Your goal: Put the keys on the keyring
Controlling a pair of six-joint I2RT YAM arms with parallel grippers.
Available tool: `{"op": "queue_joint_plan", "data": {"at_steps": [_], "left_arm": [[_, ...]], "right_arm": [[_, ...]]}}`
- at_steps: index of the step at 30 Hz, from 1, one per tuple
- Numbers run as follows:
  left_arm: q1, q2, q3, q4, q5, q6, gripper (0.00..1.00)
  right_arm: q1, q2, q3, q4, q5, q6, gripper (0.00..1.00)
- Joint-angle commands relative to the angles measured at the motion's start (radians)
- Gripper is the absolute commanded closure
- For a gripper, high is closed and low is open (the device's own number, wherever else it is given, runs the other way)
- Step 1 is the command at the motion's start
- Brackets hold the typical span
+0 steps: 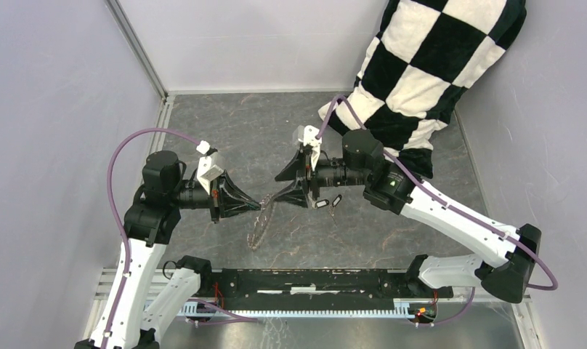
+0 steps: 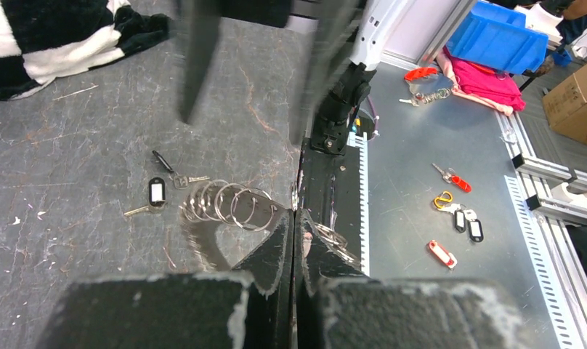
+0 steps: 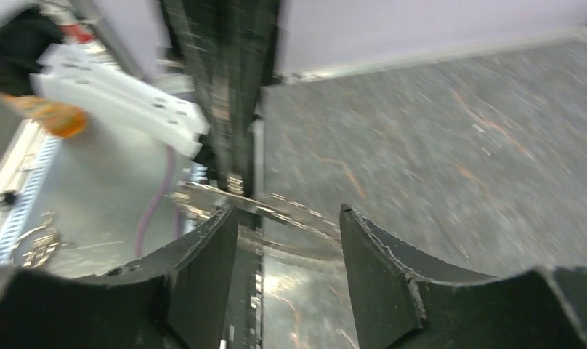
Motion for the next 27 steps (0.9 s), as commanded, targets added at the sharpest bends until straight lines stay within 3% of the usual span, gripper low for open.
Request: {"op": "queue_joint_plan", "data": {"at_steps": [1,7,11,13,22,27], "left_arm": [[-0.001,-0.006,0.028,0.046,0.007,-0.017,0.98],[-0.001,-0.002,0.025,0.053,0.002,-0.019,0.98],[0.0,-0.003,0.021,0.054,-0.002,-0.019,0.98],[-0.001,-0.002,0.018,0.053,-0.003,-0.013,0.98],[-0.001,0.0,0.011,0.055,-0.009,-0.003,0.98],[-0.001,-0.009,0.004,0.055,-0.009,0.007,0.98]], "right_arm": [[-0.12,-0.051,-0.076,-0.074,0.245,-0.015,0.38],[-0.318,-0.099,-0.369,-0.006,0.343,-0.066,0.3],[-0.337,-0.078,-0.486,0.009,0.344,-0.252,0.31],[-0.337,-0.048,-0.501,-0.016,0.342,-0.328,0.32],[-0.359,0.086,-0.538,0.05,0.338,-0.293,0.42],[-0.427,0.167,-0.543,0.088,0.22,-0.268,0.44]]}}
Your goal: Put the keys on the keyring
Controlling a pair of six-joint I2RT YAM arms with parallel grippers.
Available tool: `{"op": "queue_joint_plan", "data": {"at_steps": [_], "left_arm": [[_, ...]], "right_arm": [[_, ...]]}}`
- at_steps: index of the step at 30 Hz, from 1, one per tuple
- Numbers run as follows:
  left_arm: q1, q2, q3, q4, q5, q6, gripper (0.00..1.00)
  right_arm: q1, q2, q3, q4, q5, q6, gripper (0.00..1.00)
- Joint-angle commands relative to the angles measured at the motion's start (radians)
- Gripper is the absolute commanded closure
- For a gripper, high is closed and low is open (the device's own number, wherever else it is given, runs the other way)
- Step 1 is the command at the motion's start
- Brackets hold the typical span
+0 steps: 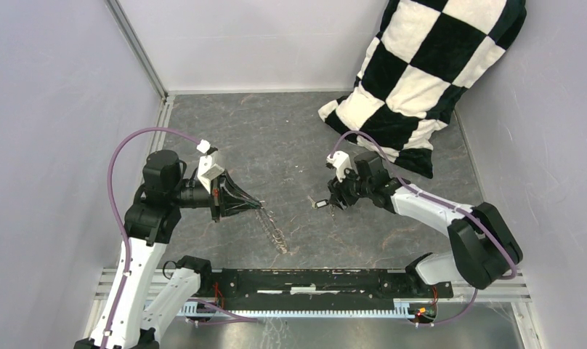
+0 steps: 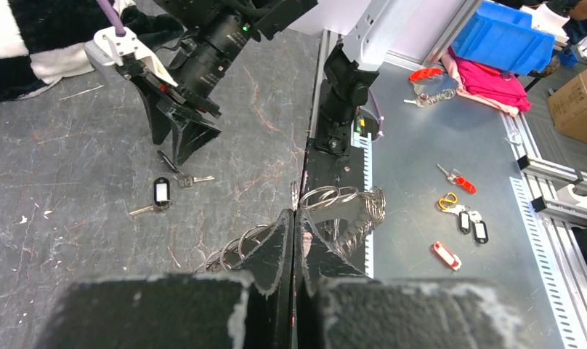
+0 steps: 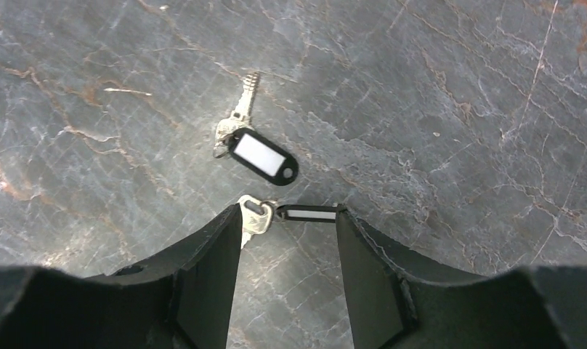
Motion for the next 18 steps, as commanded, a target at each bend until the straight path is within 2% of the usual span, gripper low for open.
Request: {"op": "queue_joint_plan", "data": {"at_steps": [1,5,11,18], "left_arm": [[-0.002,-0.014,0.004,0.043,0.002,0.007,0.98],[0.0,-0.014,0.012,0.025,0.001,0.028,0.98],[-0.002,-0.012,0.02,-0.002,-0.003,0.056,0.98],[-0.001,-0.008,0.028,-0.006,-0.007,0.064,0.98]], "right_arm": [[-0.045,0.064,-0.015,0.114,-0.098,0.011,0.43],[-0.045,0.097,-0.02,0.169,-0.148,0.041,0.41],[-0.019,0.058,-0.051,0.251,-0.123,0.093,0.38],[0.121,0.111,-0.005,0.236,0.082,0.125,0.42]]}}
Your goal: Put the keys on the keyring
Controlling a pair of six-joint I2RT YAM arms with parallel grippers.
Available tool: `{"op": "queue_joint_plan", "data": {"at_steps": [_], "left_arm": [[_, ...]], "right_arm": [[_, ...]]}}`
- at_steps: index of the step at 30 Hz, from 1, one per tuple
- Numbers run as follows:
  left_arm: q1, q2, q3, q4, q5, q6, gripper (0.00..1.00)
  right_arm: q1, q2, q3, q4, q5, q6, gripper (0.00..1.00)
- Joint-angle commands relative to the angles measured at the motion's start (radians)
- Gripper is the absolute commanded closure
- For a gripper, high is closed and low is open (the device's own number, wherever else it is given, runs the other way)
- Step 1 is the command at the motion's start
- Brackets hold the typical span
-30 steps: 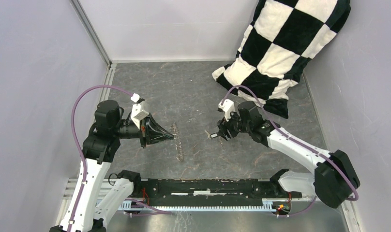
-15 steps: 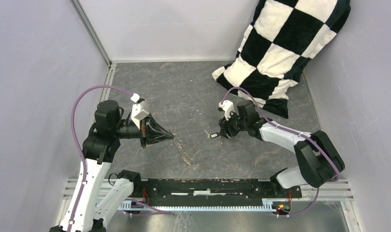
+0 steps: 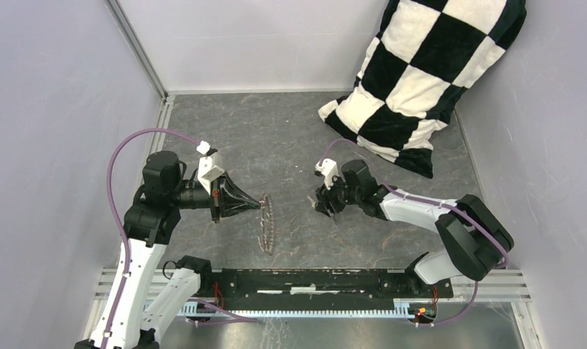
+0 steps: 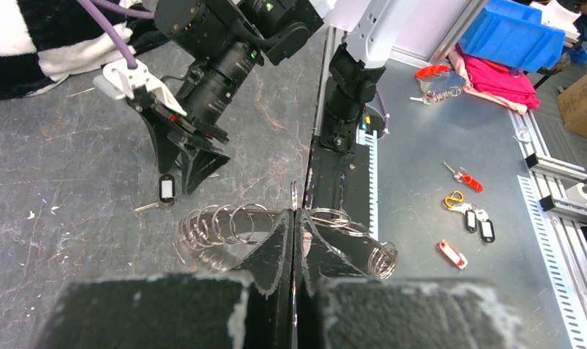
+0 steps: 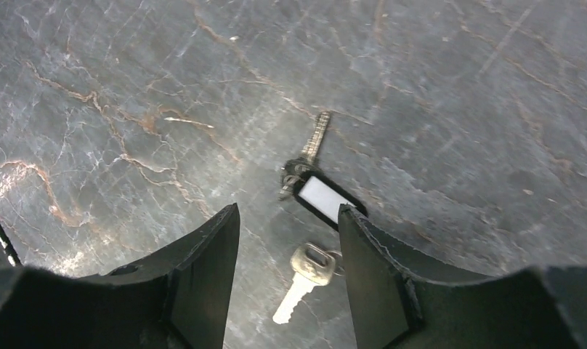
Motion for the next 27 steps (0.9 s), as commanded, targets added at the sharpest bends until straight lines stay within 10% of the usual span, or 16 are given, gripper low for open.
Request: {"op": "queue_joint_plan", "data": {"at_steps": [1,27], "left_arm": [[0.0,-0.002,0.031,0.006,0.006,0.047,0.98],[-0.002,-0.011,0.053,-0.049,-0.034,0.101,0.98]], "right_arm": [[0.06,0.028,0.053,0.026,0.163,0.038,0.44],[0.148,0.127,0.095,0.049,0.257,0.095,0.63]]}}
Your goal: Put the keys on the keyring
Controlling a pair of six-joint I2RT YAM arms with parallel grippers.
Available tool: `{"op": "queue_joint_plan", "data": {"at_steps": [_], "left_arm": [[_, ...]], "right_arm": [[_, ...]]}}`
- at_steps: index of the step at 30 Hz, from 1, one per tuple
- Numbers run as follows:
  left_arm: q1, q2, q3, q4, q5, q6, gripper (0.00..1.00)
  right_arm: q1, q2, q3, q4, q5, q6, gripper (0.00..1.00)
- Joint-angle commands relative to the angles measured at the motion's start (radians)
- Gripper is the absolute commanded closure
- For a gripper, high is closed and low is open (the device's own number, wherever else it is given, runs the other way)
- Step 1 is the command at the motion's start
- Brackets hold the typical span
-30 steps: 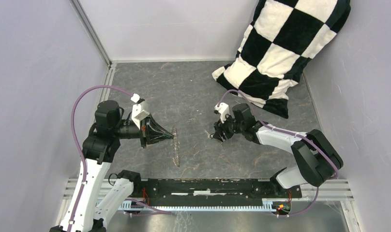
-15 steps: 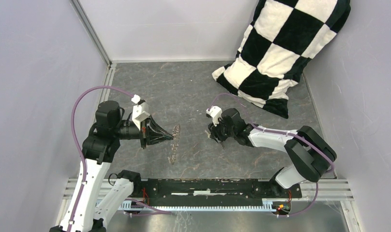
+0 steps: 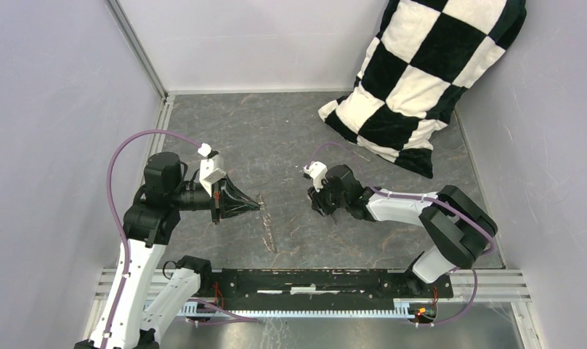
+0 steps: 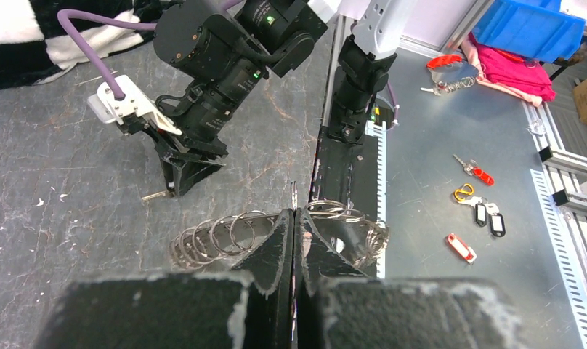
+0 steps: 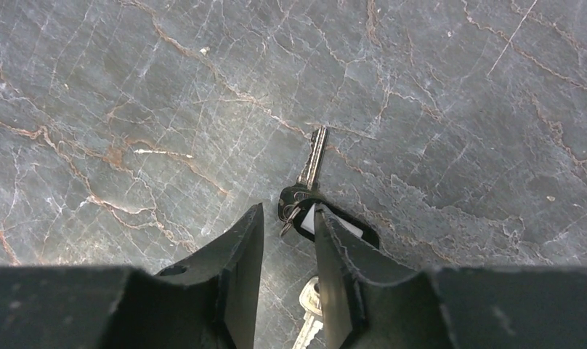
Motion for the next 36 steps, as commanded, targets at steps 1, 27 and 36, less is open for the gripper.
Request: {"op": "queue_joint_plan", "data": {"at_steps": [1,27,36], "left_arm": [[-0.001,-0.012,0.047,0.016,-0.007,0.033,0.98],[-0.001,-0.03,0.053,0.017,-0.012,0.028,0.98],[-0.001,-0.04,0.055,0.018,-0.021,0.033,0.98]], "right_arm": [[0.008,0.02,0.051,0.016,0.027,0.005,0.65],[0.069,0.025,0.096,-0.098,0.208,-0.027,0.73],[0.069,0.056,0.117,-0.105,0.193,-0.025,0.86]]}}
